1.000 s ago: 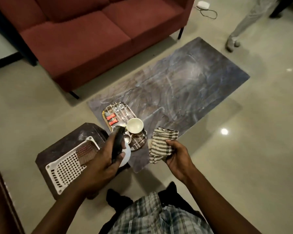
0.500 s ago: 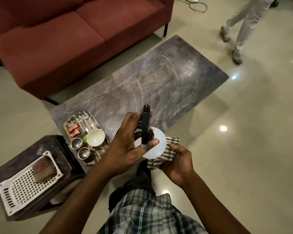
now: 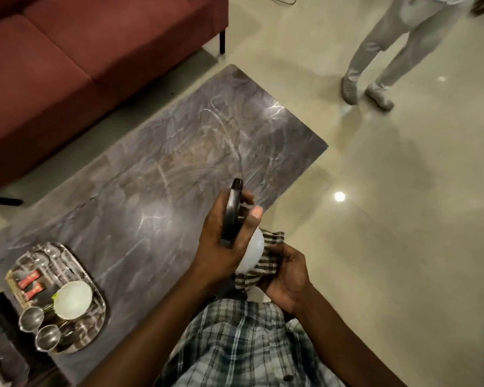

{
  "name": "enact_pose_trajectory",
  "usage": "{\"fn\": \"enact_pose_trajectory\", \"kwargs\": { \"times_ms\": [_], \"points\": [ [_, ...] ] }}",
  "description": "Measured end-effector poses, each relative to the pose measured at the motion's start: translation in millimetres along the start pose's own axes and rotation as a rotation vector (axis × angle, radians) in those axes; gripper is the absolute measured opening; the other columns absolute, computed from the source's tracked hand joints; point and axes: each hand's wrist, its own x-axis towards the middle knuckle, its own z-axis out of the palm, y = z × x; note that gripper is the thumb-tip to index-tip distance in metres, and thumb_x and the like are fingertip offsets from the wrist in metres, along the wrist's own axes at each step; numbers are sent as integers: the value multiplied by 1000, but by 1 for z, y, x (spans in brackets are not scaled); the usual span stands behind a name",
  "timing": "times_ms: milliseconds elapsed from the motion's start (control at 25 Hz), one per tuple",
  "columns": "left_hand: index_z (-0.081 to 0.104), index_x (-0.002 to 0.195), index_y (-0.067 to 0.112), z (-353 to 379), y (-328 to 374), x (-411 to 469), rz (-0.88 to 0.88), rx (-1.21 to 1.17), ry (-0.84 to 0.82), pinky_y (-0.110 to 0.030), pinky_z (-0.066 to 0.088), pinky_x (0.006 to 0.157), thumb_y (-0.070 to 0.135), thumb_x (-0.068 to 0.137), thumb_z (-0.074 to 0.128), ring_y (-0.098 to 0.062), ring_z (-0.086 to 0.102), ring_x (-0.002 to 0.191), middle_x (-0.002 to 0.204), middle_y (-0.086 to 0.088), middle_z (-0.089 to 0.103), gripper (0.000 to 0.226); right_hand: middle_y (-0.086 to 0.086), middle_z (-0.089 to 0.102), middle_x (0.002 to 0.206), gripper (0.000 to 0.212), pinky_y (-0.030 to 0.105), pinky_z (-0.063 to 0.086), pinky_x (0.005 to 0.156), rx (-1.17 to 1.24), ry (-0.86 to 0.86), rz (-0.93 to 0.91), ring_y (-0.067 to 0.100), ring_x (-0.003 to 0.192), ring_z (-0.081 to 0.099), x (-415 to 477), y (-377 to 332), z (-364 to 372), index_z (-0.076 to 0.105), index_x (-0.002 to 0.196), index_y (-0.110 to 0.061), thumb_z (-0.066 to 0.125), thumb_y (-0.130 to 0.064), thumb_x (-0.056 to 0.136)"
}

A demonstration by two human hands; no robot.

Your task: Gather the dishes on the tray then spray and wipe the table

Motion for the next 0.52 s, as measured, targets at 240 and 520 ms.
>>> {"fn": "enact_pose_trajectory", "kwargs": {
  "times_ms": [240, 520],
  "points": [
    [67, 113, 20, 38, -2, 111, -144, 29, 173, -19, 56, 75, 45, 101, 64, -13, 74, 71, 76, -3, 72, 28, 32, 68, 133, 49, 52, 55, 92, -101, 111, -110, 44, 112, 66, 72, -122, -19, 62, 139, 6, 47, -11, 96],
    [70, 115, 13, 83, -28, 221, -226, 56, 407, -40, 67, 73, 42, 104, 62, -22, 80, 87, 107, -1, 78, 32, 20, 76, 112, 51, 42, 61, 78, -246, 31, -79, 31, 90, 74, 134, -301, -46, 65, 134, 2, 53, -8, 85]
  ]
}}
